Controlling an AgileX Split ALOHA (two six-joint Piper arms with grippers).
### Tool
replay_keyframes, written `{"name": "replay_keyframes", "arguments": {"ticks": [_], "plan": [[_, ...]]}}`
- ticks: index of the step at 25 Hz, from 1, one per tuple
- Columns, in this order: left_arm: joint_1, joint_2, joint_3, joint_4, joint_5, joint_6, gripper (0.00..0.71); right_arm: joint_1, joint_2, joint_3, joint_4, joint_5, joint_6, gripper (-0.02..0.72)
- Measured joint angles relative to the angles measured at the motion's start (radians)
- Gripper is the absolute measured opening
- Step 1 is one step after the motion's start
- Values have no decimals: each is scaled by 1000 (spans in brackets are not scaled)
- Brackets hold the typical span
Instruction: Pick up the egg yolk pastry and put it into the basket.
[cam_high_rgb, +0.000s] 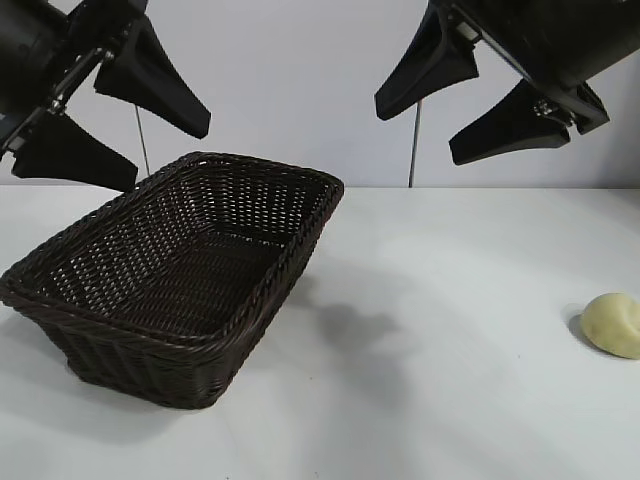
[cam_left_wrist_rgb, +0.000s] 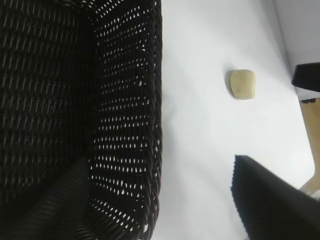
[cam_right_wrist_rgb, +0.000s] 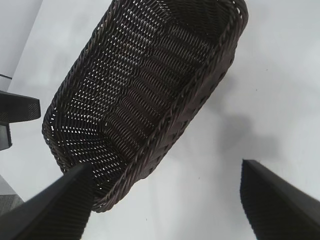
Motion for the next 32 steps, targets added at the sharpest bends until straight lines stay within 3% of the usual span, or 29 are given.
{"name": "replay_keyframes", "arguments": {"ticks": [32], "plan": [[0,0,0,-5,-40,-16,571,0,0,0,0,0,0,578]]}}
